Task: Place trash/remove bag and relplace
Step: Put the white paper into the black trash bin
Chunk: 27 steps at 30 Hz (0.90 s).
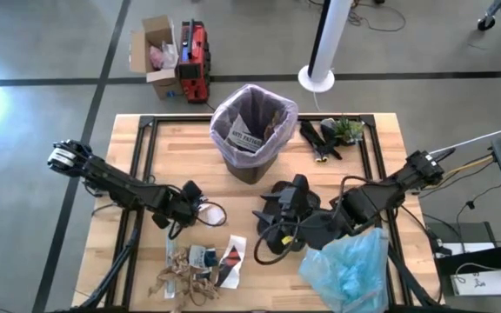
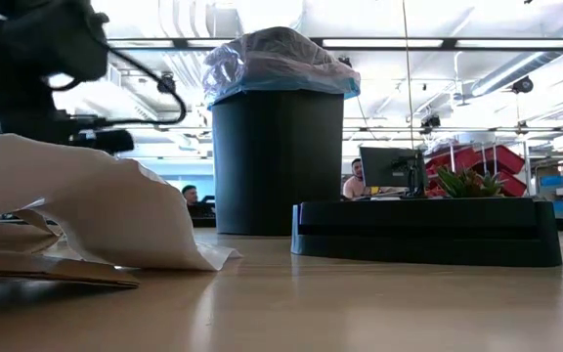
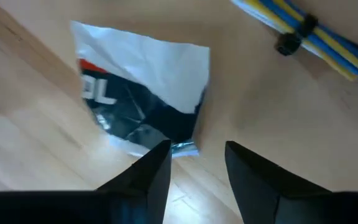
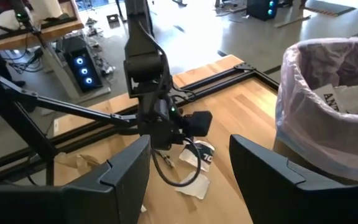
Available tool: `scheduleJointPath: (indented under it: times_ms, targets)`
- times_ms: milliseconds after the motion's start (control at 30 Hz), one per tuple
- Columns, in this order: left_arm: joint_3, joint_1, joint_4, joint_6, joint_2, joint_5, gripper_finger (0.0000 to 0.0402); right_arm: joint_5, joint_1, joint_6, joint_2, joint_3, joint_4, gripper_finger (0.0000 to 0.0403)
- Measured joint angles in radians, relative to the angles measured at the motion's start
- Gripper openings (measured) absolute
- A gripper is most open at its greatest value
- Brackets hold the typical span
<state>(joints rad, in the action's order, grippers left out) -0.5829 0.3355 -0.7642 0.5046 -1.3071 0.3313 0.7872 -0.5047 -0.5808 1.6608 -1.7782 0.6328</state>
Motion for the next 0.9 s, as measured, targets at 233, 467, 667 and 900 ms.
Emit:
scheduleJointPath:
  times_ms: [233, 467, 667, 900]
  targets:
    - [0.048, 0.001, 0.103, -0.008, 0.002, 0.095, 0.0149, 0.002, 0.001, -0.014, 0.0, 0.0, -0.001, 0.0204]
    - [0.028, 0.001, 0.144, -0.043, 0.01, 0.1, 0.015, 0.002, 0.001, -0.051, 0.0, 0.003, -0.002, 0.0204]
    - [0.027, 0.001, 0.181, -0.07, 0.011, 0.1, 0.0139, 0.002, 0.001, -0.058, 0.004, 0.011, -0.002, 0.0204]
    - [0.06, 0.001, 0.228, -0.069, 0.011, 0.098, 0.0128, 0.009, 0.001, -0.058, 0.04, 0.012, -0.012, 0.0204]
